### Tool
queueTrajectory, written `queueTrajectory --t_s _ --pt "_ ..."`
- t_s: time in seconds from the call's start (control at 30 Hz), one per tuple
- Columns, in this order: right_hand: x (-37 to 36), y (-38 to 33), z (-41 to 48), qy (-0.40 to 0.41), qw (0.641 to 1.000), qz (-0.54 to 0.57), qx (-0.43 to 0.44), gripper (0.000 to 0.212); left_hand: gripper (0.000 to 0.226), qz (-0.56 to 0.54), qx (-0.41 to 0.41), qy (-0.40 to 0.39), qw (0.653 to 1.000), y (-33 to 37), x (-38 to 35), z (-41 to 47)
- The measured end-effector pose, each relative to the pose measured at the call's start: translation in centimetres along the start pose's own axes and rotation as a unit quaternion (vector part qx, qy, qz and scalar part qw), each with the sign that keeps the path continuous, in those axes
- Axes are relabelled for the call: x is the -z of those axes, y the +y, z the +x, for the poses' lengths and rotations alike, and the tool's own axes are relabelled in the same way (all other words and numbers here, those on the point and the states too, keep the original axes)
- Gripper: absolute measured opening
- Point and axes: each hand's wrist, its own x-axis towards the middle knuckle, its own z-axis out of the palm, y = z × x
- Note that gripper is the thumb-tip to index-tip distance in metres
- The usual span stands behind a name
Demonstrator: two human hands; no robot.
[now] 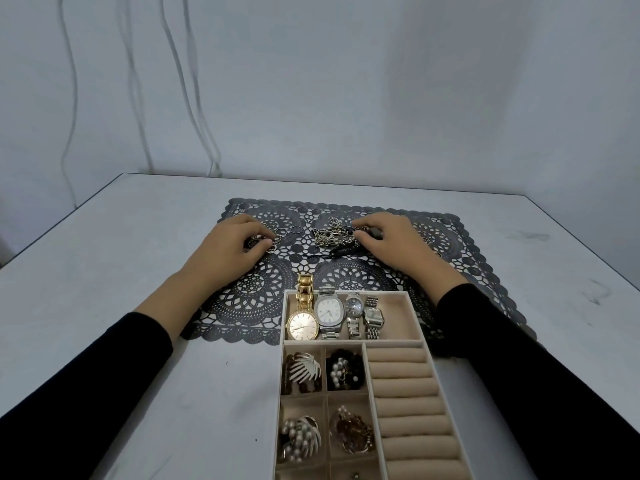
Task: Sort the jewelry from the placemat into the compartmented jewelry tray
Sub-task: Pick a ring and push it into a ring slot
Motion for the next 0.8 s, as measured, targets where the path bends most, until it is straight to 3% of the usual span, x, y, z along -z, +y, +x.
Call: queueTrajectory --t_s 0.33,0.57,0.8 --pt "-0.8 -2.0 1.9 -0.068 0.995 0.029 0.069 0.024 0.007 -0.031 -0.061 0.001 0.998 0.2 0.0 -0.1" --pt "-0.2 -1.7 2.1 -0.107 0.992 0.024 0.062 0.014 0.014 -0.052 -0.062 -0.008 0.997 0.0 -0.2 -0.1" --pt "-0.8 -2.1 2.9 -0.067 0.994 0.050 0.069 0.016 0.018 -0.042 -0.039 0.015 0.998 0.1 -0.2 0.0"
